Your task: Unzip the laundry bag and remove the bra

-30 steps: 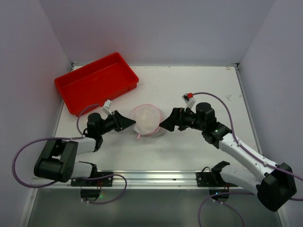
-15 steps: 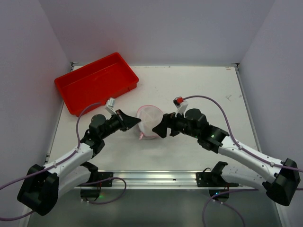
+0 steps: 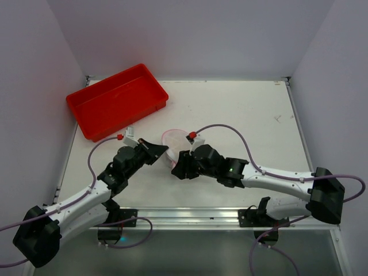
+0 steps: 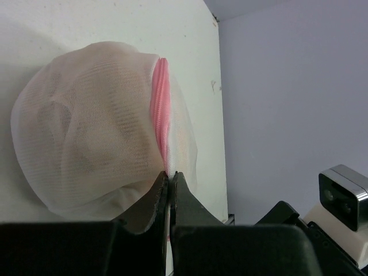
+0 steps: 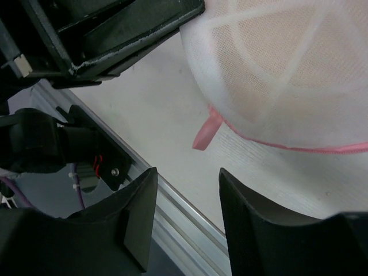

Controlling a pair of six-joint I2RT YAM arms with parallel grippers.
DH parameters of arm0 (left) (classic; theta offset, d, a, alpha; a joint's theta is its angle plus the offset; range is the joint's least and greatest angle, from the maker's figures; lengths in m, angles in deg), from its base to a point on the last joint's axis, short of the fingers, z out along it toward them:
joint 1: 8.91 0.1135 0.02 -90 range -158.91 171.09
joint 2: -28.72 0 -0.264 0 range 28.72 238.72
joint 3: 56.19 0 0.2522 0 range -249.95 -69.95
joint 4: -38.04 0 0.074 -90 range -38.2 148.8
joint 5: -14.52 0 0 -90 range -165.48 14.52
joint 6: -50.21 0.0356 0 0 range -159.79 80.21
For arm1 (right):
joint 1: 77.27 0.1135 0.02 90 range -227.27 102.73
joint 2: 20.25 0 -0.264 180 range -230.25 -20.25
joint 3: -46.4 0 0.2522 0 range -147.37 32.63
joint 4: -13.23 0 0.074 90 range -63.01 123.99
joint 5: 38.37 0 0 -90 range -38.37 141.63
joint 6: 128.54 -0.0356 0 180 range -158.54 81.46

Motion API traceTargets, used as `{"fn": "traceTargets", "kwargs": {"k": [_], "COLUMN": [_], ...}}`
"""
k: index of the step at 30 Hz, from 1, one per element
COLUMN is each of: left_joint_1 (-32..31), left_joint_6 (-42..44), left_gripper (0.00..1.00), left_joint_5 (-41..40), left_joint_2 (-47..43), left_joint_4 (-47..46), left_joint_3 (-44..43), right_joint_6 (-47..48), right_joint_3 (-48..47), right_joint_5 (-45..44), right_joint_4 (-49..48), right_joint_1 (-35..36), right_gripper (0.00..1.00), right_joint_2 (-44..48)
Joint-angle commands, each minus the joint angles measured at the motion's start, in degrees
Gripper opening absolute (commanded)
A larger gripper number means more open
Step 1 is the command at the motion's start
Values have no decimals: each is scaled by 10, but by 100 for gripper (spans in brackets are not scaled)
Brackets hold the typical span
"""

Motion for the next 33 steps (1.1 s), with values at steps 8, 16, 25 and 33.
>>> {"fn": "traceTargets", "kwargs": {"k": [8,16,25,33], "left_joint_1": [-42,-52,-54,-58], "left_joint_6": [-47,-48,-52,-59], "left_gripper": [0,0,0,0], "left_joint_5": [-113,-115,-116,-114], "left_joint_2": [4,10,1,-2], "left_joint_4": [30,38,47,50], "left_joint_3": [-6,-21,-24,-25], "right_joint_6": [-8,-22,-48,-59], "right_joint_3": [-71,-78,-39,-20], "right_joint_5": [-40,-36,-11,15], "right_joint_4": [-26,-32,-82,-112], "right_joint_1": [9,4,-38,-61], "right_gripper": [41,38,36,36], "right_joint_2": [-50,-100,-121,-131]}}
